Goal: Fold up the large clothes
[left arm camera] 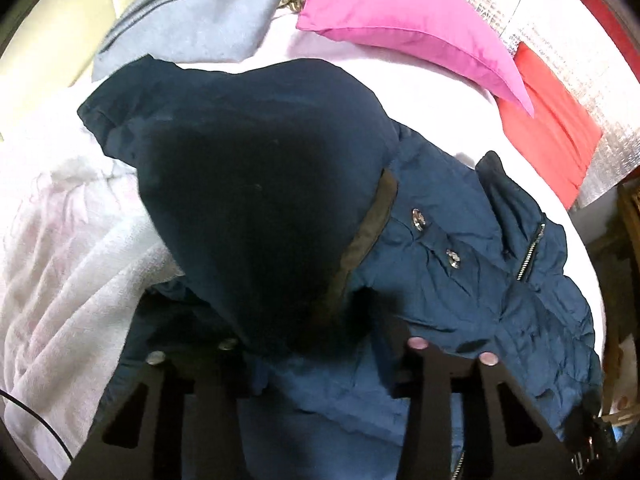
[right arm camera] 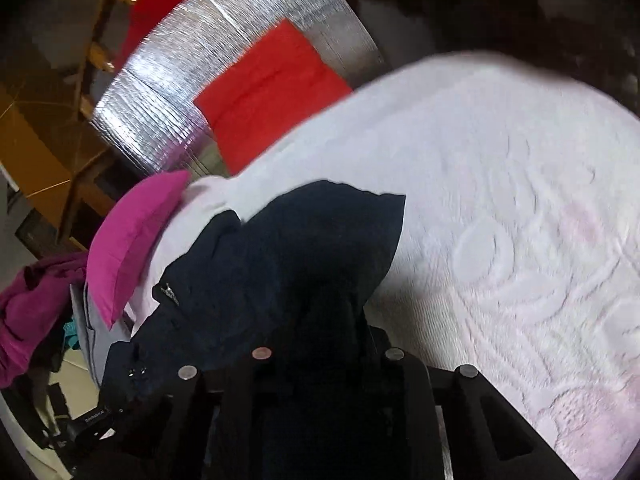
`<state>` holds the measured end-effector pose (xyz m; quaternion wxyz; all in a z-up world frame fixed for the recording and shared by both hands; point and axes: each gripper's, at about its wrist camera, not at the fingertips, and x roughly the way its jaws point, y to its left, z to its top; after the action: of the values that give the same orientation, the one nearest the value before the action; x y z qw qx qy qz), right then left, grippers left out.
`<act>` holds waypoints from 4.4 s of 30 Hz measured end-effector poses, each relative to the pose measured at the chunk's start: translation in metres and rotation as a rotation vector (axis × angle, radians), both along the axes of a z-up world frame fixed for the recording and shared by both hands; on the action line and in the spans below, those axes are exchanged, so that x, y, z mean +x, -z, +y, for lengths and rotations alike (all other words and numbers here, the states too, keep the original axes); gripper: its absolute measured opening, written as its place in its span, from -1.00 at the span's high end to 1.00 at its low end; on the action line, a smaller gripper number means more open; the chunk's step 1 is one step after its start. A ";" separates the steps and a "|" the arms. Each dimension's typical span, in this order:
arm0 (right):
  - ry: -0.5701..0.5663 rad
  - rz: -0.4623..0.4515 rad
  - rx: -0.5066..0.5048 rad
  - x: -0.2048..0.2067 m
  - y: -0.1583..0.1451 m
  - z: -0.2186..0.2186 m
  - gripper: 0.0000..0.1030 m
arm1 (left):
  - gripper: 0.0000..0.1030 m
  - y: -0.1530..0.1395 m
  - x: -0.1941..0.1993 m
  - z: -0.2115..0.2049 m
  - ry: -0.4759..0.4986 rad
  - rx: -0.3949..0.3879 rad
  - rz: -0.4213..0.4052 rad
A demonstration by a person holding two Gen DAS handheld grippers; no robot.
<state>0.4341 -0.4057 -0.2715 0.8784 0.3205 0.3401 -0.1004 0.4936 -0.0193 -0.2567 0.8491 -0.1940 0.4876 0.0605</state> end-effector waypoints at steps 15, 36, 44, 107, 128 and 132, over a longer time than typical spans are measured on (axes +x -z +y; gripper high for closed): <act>0.078 -0.103 -0.185 -0.048 -0.064 0.034 -0.48 | 0.07 -0.019 -0.036 0.057 0.135 -0.139 0.065; -0.526 0.146 0.018 0.084 0.019 0.258 0.10 | -0.46 0.032 0.012 0.234 -0.294 -0.587 -0.026; -0.537 0.113 0.040 0.068 0.009 0.238 0.15 | 0.56 0.021 0.017 0.216 -0.282 -0.510 -0.115; -0.451 -0.019 -0.452 0.092 -0.088 0.300 0.70 | -0.39 -0.019 -0.023 0.211 -0.040 -0.452 0.090; -0.316 0.006 -0.216 0.002 -0.066 0.170 -0.70 | -0.39 -0.008 -0.001 0.134 0.089 -0.245 0.163; -0.497 0.022 -0.568 0.026 -0.072 0.237 -0.73 | -0.39 -0.007 0.001 0.128 0.093 -0.227 0.166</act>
<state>0.4604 -0.1685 -0.1998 0.9260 -0.0292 0.3758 0.0221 0.4947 0.1088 -0.2495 0.7804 -0.2602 0.5683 -0.0184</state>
